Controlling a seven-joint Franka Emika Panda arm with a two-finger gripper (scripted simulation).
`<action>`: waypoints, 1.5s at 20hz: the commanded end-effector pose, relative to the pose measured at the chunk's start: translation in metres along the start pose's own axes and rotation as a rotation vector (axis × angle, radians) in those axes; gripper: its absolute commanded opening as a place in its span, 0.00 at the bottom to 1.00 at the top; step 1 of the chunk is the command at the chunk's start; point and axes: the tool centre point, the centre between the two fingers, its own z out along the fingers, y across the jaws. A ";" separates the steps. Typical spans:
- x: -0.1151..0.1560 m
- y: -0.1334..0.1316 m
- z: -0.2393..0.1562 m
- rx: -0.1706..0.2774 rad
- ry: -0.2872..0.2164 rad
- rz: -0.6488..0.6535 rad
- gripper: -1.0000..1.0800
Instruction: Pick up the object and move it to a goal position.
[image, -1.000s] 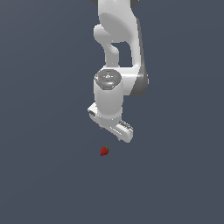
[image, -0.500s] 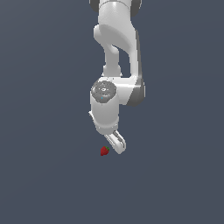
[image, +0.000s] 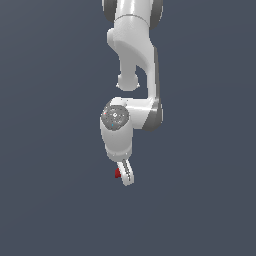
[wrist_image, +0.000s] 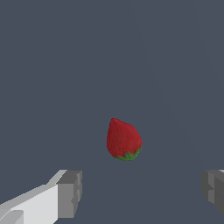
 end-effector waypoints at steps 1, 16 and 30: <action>0.003 -0.002 0.005 -0.001 0.002 0.060 0.96; 0.010 -0.006 0.019 -0.004 0.006 0.197 0.96; 0.010 -0.005 0.069 -0.004 0.006 0.202 0.96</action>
